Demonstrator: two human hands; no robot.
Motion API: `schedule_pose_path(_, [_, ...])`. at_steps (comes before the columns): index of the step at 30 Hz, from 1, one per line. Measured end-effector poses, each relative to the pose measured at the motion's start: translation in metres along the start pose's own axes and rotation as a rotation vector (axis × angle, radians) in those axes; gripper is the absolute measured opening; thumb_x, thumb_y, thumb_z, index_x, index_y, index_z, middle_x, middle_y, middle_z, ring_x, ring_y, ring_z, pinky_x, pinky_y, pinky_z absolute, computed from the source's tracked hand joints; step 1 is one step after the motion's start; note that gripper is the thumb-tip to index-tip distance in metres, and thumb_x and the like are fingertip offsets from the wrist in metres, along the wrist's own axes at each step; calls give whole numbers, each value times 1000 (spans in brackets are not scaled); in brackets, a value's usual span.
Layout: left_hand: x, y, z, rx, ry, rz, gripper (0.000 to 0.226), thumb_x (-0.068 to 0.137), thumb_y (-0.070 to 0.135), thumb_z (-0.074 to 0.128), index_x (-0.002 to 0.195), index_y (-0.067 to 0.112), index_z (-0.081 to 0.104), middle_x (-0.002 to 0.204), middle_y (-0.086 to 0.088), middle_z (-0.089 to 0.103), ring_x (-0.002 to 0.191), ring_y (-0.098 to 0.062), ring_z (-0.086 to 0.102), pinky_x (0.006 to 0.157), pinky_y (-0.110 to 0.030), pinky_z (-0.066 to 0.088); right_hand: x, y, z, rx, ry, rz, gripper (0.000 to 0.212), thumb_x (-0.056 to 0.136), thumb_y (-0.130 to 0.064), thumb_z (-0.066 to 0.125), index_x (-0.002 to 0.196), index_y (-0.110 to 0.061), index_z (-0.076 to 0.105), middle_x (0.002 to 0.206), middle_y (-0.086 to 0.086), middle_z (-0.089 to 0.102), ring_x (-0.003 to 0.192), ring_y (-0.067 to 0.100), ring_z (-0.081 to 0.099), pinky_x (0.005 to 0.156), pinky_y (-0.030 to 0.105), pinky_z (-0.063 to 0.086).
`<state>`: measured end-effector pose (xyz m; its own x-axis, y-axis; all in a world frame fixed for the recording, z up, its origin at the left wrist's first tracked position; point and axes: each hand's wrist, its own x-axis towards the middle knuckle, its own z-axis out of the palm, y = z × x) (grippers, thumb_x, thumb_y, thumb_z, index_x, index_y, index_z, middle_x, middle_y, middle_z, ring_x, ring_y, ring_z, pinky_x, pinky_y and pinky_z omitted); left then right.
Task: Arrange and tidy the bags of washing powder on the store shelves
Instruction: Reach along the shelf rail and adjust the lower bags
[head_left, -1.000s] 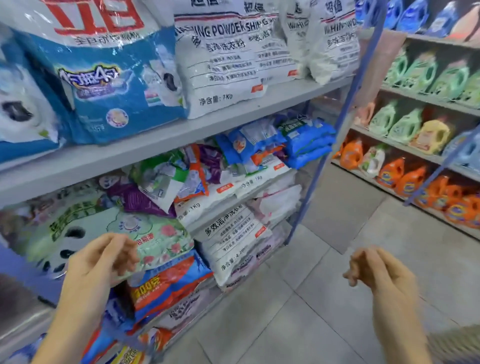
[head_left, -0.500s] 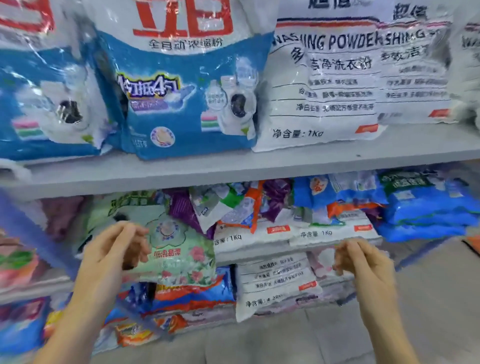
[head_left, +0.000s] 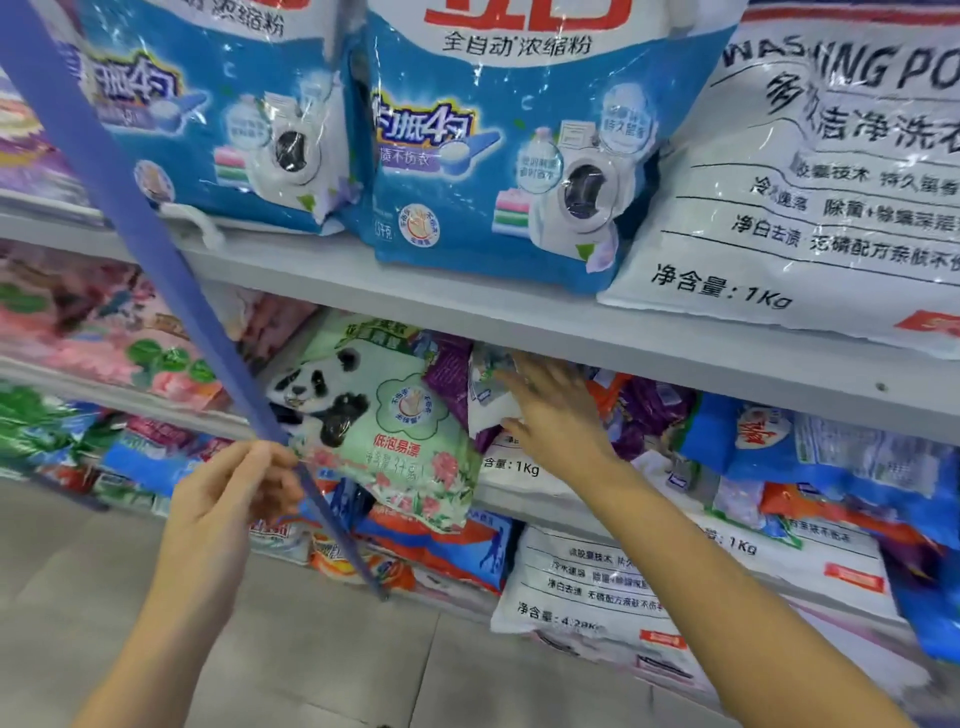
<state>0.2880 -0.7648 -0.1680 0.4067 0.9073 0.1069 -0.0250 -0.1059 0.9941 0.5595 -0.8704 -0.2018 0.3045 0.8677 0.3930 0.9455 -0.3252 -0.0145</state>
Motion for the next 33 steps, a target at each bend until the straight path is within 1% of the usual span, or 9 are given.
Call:
schedule_pose_path(4, [0,0,-3,-7,-11,-23,47,99,10,41,65,26,69,55,3,60,51,-8,54,46,-14,43,26,4,30,-200,-273,6,86,75,-31,75,146,-23,28,149,2,34,138,25,29,108,44,27])
schedule_pose_path(9, [5,1,-2,-2,-37,-37,35,98,10,41,73,12,65,54,1,59,50,-10,53,46,-16,43,28,11,35,-185,-122,-23,70,41,-28,92,108,-25,71,107,-3,70,99,24,66,76,40,54])
schedule_pose_path(12, [9,0,-2,6,-68,-56,29,98,10,42,78,4,62,55,-1,60,50,-10,53,47,-16,43,26,19,26,11,15,-60,57,44,-19,90,99,-18,74,101,2,73,89,27,70,70,42,57])
schedule_pose_path(15, [16,-6,1,-2,-107,-82,28,97,9,43,77,4,63,56,-1,60,52,-10,55,49,-17,44,14,20,9,247,128,6,39,73,-26,64,107,-7,71,104,12,71,93,33,68,72,44,57])
schedule_pose_path(18, [21,-17,10,46,-199,-98,24,96,8,47,80,0,62,59,-2,61,60,-20,55,52,-18,45,-5,7,-9,482,197,114,38,81,-19,59,117,-4,64,106,13,69,98,28,62,83,29,48])
schedule_pose_path(21, [19,-27,21,144,-374,-152,12,87,17,65,98,13,62,87,-3,66,84,-25,61,62,-13,46,-22,-17,-32,673,302,175,31,86,-25,53,102,-3,70,91,5,70,82,14,62,72,28,49])
schedule_pose_path(26, [13,-42,32,285,-588,-238,104,55,63,79,139,38,24,131,22,37,122,-9,42,92,-25,41,-40,-50,-76,1001,393,364,39,90,-39,52,84,-6,70,67,-8,62,60,5,53,56,16,41])
schedule_pose_path(30, [7,-37,46,55,-602,-382,107,19,68,80,113,30,47,116,14,54,119,-17,51,83,-20,45,-46,-61,-104,1418,432,768,38,84,-40,52,69,-5,55,57,7,60,52,17,56,51,24,45])
schedule_pose_path(33, [-2,-26,65,-297,-558,-431,74,44,43,80,107,9,57,104,-7,68,99,-19,66,73,-22,49,-53,-63,-108,1658,339,939,33,88,-36,52,88,-4,61,71,6,71,62,16,68,55,27,56])
